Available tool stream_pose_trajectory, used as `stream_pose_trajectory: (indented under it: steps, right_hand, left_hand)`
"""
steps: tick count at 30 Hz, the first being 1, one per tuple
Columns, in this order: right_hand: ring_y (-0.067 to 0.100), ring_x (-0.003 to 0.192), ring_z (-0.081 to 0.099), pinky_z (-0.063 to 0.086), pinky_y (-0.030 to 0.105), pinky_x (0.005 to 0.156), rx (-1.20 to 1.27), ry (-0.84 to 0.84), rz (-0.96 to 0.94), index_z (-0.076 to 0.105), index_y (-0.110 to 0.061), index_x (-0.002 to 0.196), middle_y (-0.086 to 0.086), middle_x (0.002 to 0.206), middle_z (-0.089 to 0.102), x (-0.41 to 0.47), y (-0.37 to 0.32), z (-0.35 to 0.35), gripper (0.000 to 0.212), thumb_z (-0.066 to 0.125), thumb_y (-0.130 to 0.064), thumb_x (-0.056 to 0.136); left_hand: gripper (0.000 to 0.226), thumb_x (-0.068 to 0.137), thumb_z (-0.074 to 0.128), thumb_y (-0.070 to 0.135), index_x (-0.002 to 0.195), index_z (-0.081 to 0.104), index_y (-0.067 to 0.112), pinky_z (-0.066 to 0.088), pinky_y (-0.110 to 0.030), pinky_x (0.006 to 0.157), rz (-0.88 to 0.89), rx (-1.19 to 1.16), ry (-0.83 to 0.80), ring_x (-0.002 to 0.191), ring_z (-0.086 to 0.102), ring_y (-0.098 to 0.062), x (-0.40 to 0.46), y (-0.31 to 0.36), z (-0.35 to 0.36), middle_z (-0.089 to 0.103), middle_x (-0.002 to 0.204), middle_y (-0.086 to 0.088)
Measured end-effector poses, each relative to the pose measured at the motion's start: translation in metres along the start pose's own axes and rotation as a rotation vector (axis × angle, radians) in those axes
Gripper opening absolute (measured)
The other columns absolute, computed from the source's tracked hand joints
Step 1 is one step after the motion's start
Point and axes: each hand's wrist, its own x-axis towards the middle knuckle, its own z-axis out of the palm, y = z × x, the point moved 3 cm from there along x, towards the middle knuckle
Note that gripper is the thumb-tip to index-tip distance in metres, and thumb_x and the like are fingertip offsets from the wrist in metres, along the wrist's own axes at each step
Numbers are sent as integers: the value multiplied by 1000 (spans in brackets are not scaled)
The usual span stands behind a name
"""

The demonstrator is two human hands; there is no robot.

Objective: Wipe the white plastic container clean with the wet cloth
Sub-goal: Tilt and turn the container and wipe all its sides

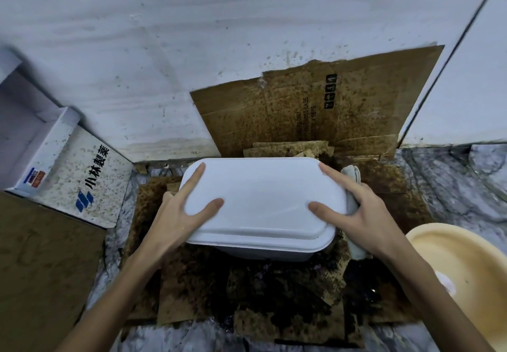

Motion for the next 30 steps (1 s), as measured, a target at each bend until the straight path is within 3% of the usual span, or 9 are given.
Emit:
stream_pose_trajectory:
  steps: [4, 7, 11, 13, 17, 22, 25, 28, 30]
  right_hand:
    - [-2, 124, 48, 46, 19, 92, 91, 138, 38, 47, -71, 142, -15, 142, 51, -29, -5, 7, 75, 81, -64, 76]
    - [9, 130, 48, 49, 37, 106, 121, 268, 108, 47, -65, 147, -9, 146, 51, -57, -9, 19, 80, 80, -65, 75]
    - [16, 122, 48, 47, 39, 107, 180, 423, 219, 39, -72, 146, -1, 134, 45, -90, -20, 47, 85, 73, -75, 68]
    - [14, 114, 43, 41, 33, 102, 218, 508, 297, 35, -81, 140, -2, 129, 39, -104, -27, 66, 84, 71, -79, 64]
    - [30, 120, 53, 47, 43, 106, 132, 688, 352, 37, -76, 137, 12, 132, 44, -128, -34, 93, 87, 68, -79, 56]
    - [24, 111, 51, 45, 42, 105, 79, 674, 353, 37, -75, 139, 11, 127, 44, -128, -27, 93, 87, 67, -79, 58]
    - [24, 118, 50, 41, 36, 101, 58, 609, 294, 41, -72, 142, 9, 129, 45, -132, -15, 82, 73, 69, -81, 76]
    - [27, 132, 52, 41, 35, 98, -1, 559, 236, 42, -68, 146, 14, 134, 51, -136, 0, 59, 61, 64, -73, 89]
    - [33, 124, 57, 45, 40, 95, -85, 558, 221, 39, -67, 149, 15, 124, 53, -130, 11, 35, 64, 59, -68, 89]
  left_hand:
    - [91, 69, 62, 97, 149, 23, 79, 50, -48, 111, 117, 6, -127, 125, 62, -32, 28, 17, -17, 62, 136, -10]
    - [87, 74, 62, 93, 150, 21, 78, 46, -54, 115, 202, 110, -254, 130, 57, -30, 57, 41, -29, 56, 145, -6]
    - [84, 78, 55, 89, 151, 16, 78, 42, -42, 111, 341, 268, -366, 124, 51, -20, 86, 70, -25, 55, 146, 1]
    - [83, 76, 53, 90, 149, 15, 80, 41, -35, 102, 365, 319, -412, 114, 52, -19, 97, 77, -17, 56, 131, -2]
    - [83, 77, 51, 91, 150, 13, 80, 40, -33, 92, 419, 373, -516, 102, 54, -17, 107, 76, 6, 47, 112, 1]
    - [82, 80, 48, 92, 152, 11, 78, 38, -33, 94, 450, 394, -522, 104, 51, -14, 114, 64, 13, 45, 117, 3]
    - [83, 80, 43, 95, 153, 8, 77, 36, -34, 97, 463, 449, -528, 109, 50, -15, 115, 62, 12, 45, 124, 5]
    - [84, 80, 39, 97, 154, 4, 75, 37, -36, 105, 479, 522, -498, 124, 46, -17, 113, 61, 10, 38, 144, 6]
    - [86, 81, 37, 98, 156, 2, 73, 40, -43, 111, 476, 554, -417, 137, 41, -22, 107, 59, 6, 30, 159, 1]
